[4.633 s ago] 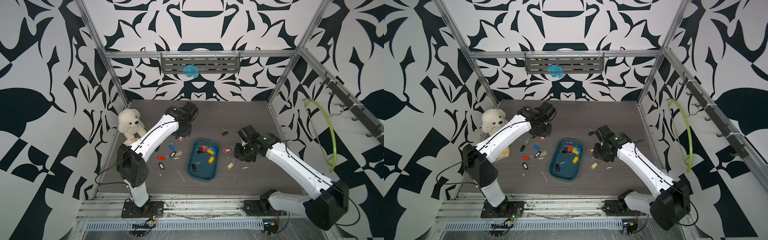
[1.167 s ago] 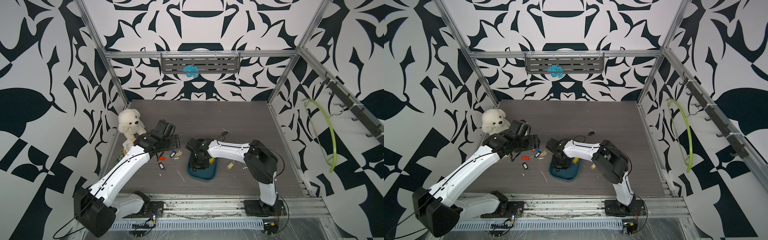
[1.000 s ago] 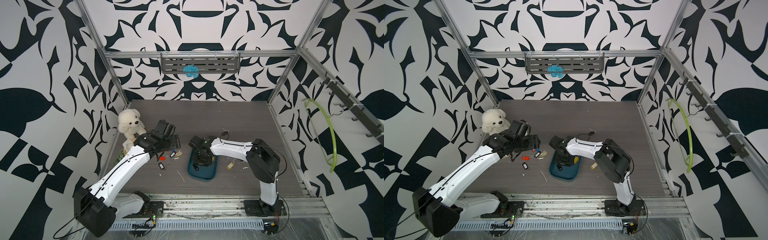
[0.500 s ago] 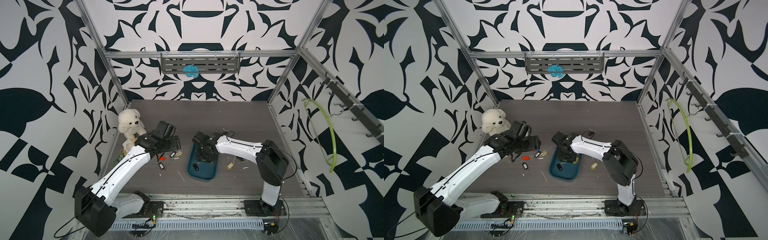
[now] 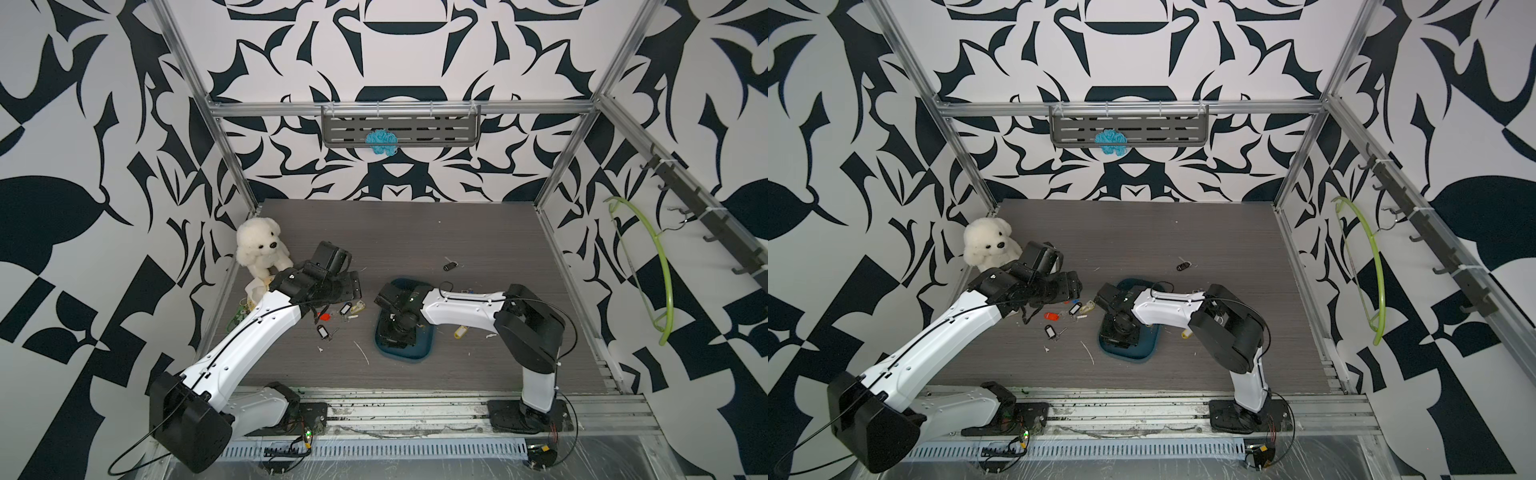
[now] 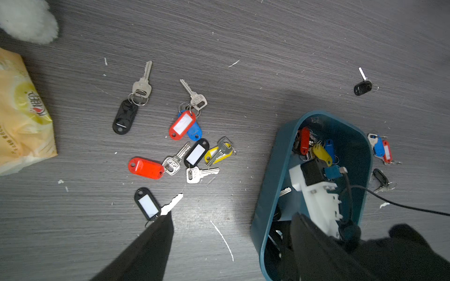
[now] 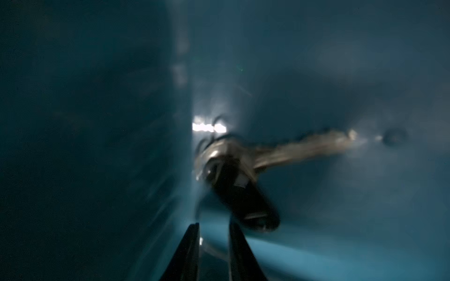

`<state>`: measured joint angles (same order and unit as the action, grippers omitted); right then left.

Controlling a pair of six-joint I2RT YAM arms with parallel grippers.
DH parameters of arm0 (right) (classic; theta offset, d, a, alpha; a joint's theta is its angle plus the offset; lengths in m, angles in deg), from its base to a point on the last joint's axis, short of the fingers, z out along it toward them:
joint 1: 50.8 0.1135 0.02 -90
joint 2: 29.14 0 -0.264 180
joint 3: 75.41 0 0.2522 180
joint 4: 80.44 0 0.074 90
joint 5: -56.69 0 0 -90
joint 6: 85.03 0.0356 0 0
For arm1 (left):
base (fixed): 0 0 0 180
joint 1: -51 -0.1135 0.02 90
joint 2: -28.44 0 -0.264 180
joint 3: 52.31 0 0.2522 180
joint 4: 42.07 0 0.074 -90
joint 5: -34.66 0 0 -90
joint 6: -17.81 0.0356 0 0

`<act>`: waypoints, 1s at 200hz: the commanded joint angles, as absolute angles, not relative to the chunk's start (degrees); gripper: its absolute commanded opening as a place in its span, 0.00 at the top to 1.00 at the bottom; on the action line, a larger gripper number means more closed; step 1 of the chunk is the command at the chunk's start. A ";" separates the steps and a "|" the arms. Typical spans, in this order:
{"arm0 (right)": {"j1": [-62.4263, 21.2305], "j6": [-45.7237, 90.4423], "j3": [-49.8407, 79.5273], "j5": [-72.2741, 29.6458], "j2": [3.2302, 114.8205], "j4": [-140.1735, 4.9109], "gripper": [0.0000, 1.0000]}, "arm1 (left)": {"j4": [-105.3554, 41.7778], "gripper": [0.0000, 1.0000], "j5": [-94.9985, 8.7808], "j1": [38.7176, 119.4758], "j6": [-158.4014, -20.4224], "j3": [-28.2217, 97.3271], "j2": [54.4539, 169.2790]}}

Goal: Take the keys out of the storage box
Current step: Adjust the key in the storage box.

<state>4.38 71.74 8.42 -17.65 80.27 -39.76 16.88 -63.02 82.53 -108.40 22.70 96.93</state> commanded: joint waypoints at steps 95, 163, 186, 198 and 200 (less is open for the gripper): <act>-6.34 62.34 9.35 -26.90 72.90 -31.56 0.66 | 16.70 0.17 -62.11 82.64 -108.84 20.94 96.99; -2.15 63.71 16.60 -27.74 73.08 -22.74 0.53 | 16.44 0.17 -61.55 82.62 -109.19 20.74 97.09; -1.98 68.19 15.34 -24.73 74.24 -26.09 0.56 | 16.34 0.16 -61.42 82.61 -109.19 20.71 97.21; -1.94 71.41 13.91 -24.05 74.47 -28.51 0.59 | 16.43 0.17 -61.40 82.62 -109.19 20.61 97.09; -1.91 71.83 13.71 -23.88 74.52 -28.82 0.60 | 16.36 0.17 -61.40 82.63 -109.19 20.62 97.08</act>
